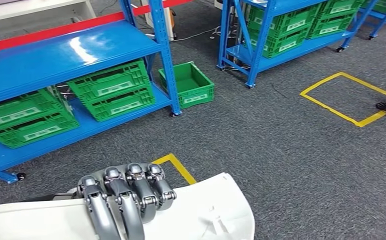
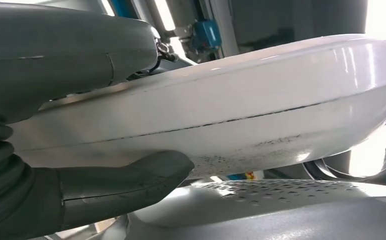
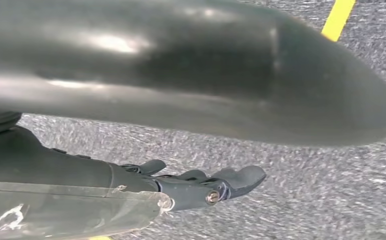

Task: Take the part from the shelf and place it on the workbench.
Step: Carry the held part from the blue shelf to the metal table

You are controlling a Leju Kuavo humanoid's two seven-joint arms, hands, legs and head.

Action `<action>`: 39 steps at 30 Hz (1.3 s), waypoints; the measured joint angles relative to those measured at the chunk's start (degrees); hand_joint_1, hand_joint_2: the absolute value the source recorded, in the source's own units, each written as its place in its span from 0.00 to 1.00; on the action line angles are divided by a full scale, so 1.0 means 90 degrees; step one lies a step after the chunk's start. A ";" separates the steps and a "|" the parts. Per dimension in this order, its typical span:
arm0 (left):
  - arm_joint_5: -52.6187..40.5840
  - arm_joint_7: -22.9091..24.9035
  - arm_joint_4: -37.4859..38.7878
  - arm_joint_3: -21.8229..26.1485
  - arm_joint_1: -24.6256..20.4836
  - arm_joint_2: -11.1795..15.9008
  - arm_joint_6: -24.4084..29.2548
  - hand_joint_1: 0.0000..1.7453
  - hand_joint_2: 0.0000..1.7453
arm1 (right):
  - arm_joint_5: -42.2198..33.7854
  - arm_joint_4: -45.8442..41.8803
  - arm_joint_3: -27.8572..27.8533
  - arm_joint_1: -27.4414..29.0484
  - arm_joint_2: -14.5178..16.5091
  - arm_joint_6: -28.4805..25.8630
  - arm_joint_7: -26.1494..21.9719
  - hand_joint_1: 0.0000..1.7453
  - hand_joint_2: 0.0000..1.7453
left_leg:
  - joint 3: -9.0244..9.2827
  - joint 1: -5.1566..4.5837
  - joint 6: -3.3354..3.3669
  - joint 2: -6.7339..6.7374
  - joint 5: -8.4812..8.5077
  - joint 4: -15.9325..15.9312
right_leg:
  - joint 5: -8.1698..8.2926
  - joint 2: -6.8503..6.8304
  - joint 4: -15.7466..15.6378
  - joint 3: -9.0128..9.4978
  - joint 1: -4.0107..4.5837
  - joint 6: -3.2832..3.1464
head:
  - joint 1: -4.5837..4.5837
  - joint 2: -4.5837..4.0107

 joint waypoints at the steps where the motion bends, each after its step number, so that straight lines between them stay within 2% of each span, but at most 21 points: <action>1: -0.0005 0.0000 0.0002 0.0000 -0.0003 -0.0002 -0.0009 1.00 1.00 | 0.0023 0.0000 0.0001 0.0000 -0.0001 -0.0006 0.0028 0.00 0.00 | 0.0133 0.0000 0.0029 -0.0032 0.0207 -0.0285 | 0.0017 0.0075 0.0000 -0.0007 -0.0001 0.0010 | -0.0001 0.0000; 4: -0.0017 0.0000 0.0002 -0.0001 -0.0024 -0.0011 -0.0037 1.00 1.00 | 0.0078 0.0001 0.0005 -0.0008 0.0000 -0.0032 0.0070 0.00 0.00 | 0.0742 -0.0004 0.0115 -0.0322 0.0695 -0.1480 | 0.0067 0.0265 0.0010 -0.0045 -0.0001 0.0075 | -0.0002 0.0001; 6: -0.0028 0.0000 0.0002 -0.0001 -0.0031 -0.0018 -0.0050 1.00 1.00 | 0.0090 0.0001 0.0007 0.0012 -0.0003 -0.0053 0.0065 0.00 0.00 | 0.0866 -0.0023 0.0137 -0.0396 0.0731 -0.1766 | 0.0106 0.0349 -0.0014 -0.0079 -0.0010 0.0150 | -0.0008 0.0001; 8: -0.0034 0.0000 0.0002 0.0000 -0.0033 -0.0035 -0.0060 1.00 1.00 | 0.0088 0.0000 0.0007 0.0047 -0.0015 -0.0076 0.0082 0.00 0.00 | 0.0873 -0.0022 0.0178 -0.0304 0.0796 -0.1822 | 0.0131 0.0363 -0.0036 -0.0118 -0.0031 0.0223 | -0.0012 0.0002; 10: -0.0031 0.0000 0.0001 0.0001 -0.0032 -0.0063 -0.0064 1.00 1.00 | 0.0075 -0.0001 0.0007 0.0045 -0.0036 -0.0085 0.0123 0.00 0.00 | 0.0880 -0.0003 0.0229 -0.0194 0.0863 -0.1883 | -0.0072 0.0145 0.0263 -0.0274 -0.0014 0.0259 | 0.0002 0.0002; 12: -0.0036 0.0000 0.0001 0.0002 -0.0016 -0.0074 -0.0046 1.00 1.00 | 0.0045 -0.0002 0.0007 0.0014 -0.0058 -0.0103 0.0147 0.00 0.00 | 0.0867 -0.0002 0.0252 -0.0062 0.0878 -0.1894 | -0.0512 -0.0109 0.1049 -0.0613 0.0003 0.0291 | 0.0013 0.0001; 14: -0.0058 0.0000 0.0003 0.0003 0.0002 -0.0063 -0.0001 1.00 1.00 | -0.0019 -0.0003 0.0005 -0.0002 -0.0070 -0.0130 0.0147 0.00 0.00 | 0.0856 0.0001 0.0252 0.0083 0.0879 -0.1892 | -0.0767 -0.0192 0.1683 -0.0859 -0.0012 0.0339 | 0.0013 0.0001; 15: -0.0075 0.0000 0.0006 0.0002 0.0006 -0.0055 0.0026 1.00 1.00 | -0.0054 -0.0004 0.0004 0.0000 -0.0074 -0.0141 0.0148 0.00 0.00 | 0.0853 0.0007 0.0244 0.0149 0.0877 -0.1890 | -0.0729 -0.0221 0.1682 -0.0821 -0.0029 0.0364 | 0.0015 0.0001; 16: -0.0092 0.0000 0.0011 0.0001 0.0006 -0.0046 0.0047 1.00 1.00 | -0.0077 -0.0004 0.0002 0.0001 -0.0081 -0.0146 0.0158 0.00 0.00 | 0.0855 0.0018 0.0224 0.0210 0.0871 -0.1883 | -0.0588 -0.0272 0.1419 -0.0647 -0.0053 0.0396 | 0.0013 0.0002; 18: -0.0122 0.0000 0.0025 -0.0004 0.0000 -0.0028 0.0073 1.00 1.00 | -0.0083 -0.0001 0.0002 -0.0021 -0.0085 -0.0130 0.0183 0.00 0.00 | 0.0850 0.0024 0.0142 0.0322 0.0829 -0.1833 | -0.0282 -0.0491 0.0579 -0.0131 -0.0099 0.0472 | 0.0021 0.0002; 20: -0.0146 0.0000 0.0036 -0.0014 -0.0013 -0.0013 0.0099 1.00 1.00 | -0.0065 0.0001 0.0002 -0.0055 -0.0087 -0.0099 0.0194 0.00 0.00 | 0.0842 -0.0001 0.0063 0.0410 0.0779 -0.1773 | -0.0171 -0.0602 0.0110 0.0130 -0.0113 0.0417 | 0.0008 0.0002; 23: -0.0171 0.0000 0.0044 -0.0041 -0.0036 0.0003 0.0171 1.00 1.00 | -0.0041 0.0000 0.0004 -0.0050 -0.0101 -0.0070 0.0197 0.00 0.00 | 0.0857 0.0003 -0.0005 0.0497 0.0763 -0.1772 | -0.0162 -0.0441 0.0090 0.0082 -0.0087 0.0213 | -0.0035 0.0002; 24: -0.0173 0.0000 0.0046 -0.0051 -0.0042 0.0005 0.0192 1.00 1.00 | -0.0036 -0.0001 0.0005 -0.0045 -0.0112 -0.0064 0.0198 0.00 0.00 | 0.0830 0.0019 -0.0034 0.0433 0.0698 -0.1704 | -0.0152 -0.0389 0.0089 0.0073 -0.0083 0.0168 | -0.0041 0.0002; 26: -0.0174 0.0000 0.0048 -0.0064 -0.0044 0.0014 0.0227 1.00 1.00 | -0.0031 -0.0004 0.0005 -0.0051 -0.0142 -0.0062 0.0203 0.00 0.00 | 0.0596 0.0042 -0.0076 0.0201 0.0375 -0.1191 | -0.0132 -0.0280 0.0083 0.0060 -0.0084 0.0098 | -0.0060 0.0002; 28: -0.0171 0.0000 0.0052 -0.0068 -0.0033 0.0035 0.0252 1.00 1.00 | -0.0031 -0.0007 0.0005 -0.0064 -0.0163 -0.0061 0.0208 0.00 0.00 | 0.0154 0.0044 -0.0074 0.0045 0.0000 -0.0337 | -0.0121 -0.0159 0.0083 0.0034 -0.0069 0.0059 | -0.0081 0.0002; 30: -0.0143 0.0000 0.0056 -0.0070 -0.0023 0.0056 0.0260 1.00 1.00 | -0.0042 -0.0007 0.0005 -0.0061 -0.0171 -0.0059 0.0209 0.00 0.00 | -0.0095 0.0037 -0.0025 0.0007 -0.0013 0.0046 | -0.0110 -0.0019 0.0083 0.0015 -0.0046 0.0037 | -0.0089 0.0002; 31: -0.0121 0.0000 0.0058 -0.0070 -0.0021 0.0060 0.0252 1.00 1.00 | -0.0060 -0.0007 0.0005 -0.0059 -0.0172 -0.0058 0.0209 0.00 0.00 | -0.0056 0.0028 0.0015 -0.0017 0.0145 -0.0090 | -0.0103 0.0054 0.0083 0.0009 -0.0038 0.0036 | -0.0088 0.0002; 34: -0.0071 0.0000 0.0047 -0.0070 -0.0025 0.0047 0.0184 1.00 1.00 | -0.0156 -0.0007 0.0005 -0.0069 -0.0168 -0.0058 0.0206 0.00 0.00 | 0.0497 -0.0012 0.0157 -0.0313 0.0728 -0.1254 | -0.0072 0.0264 0.0088 -0.0011 -0.0041 0.0079 | -0.0090 0.0002; 36: -0.0053 0.0000 0.0036 -0.0070 -0.0027 0.0027 0.0140 1.00 1.00 | -0.0218 -0.0006 0.0003 -0.0065 -0.0160 -0.0059 0.0200 0.00 0.00 | 0.0699 -0.0031 0.0169 -0.0445 0.0813 -0.1681 | -0.0045 0.0364 0.0073 -0.0044 -0.0055 0.0145 | -0.0090 0.0002; 38: -0.0033 0.0000 0.0034 -0.0070 -0.0029 -0.0002 0.0107 1.00 1.00 | -0.0244 -0.0005 0.0002 -0.0042 -0.0154 -0.0052 0.0200 0.00 0.00 | 0.0727 -0.0029 0.0162 -0.0365 0.0849 -0.1780 | -0.0008 0.0433 0.0027 -0.0071 -0.0076 0.0230 | -0.0089 0.0002; 39: -0.0027 0.0000 0.0034 -0.0070 -0.0032 -0.0023 0.0094 1.00 1.00 | -0.0238 -0.0004 0.0002 -0.0036 -0.0148 -0.0039 0.0202 0.00 0.00 | 0.0742 -0.0021 0.0178 -0.0321 0.0884 -0.1831 | -0.0032 0.0370 0.0054 -0.0096 -0.0071 0.0261 | -0.0085 0.0002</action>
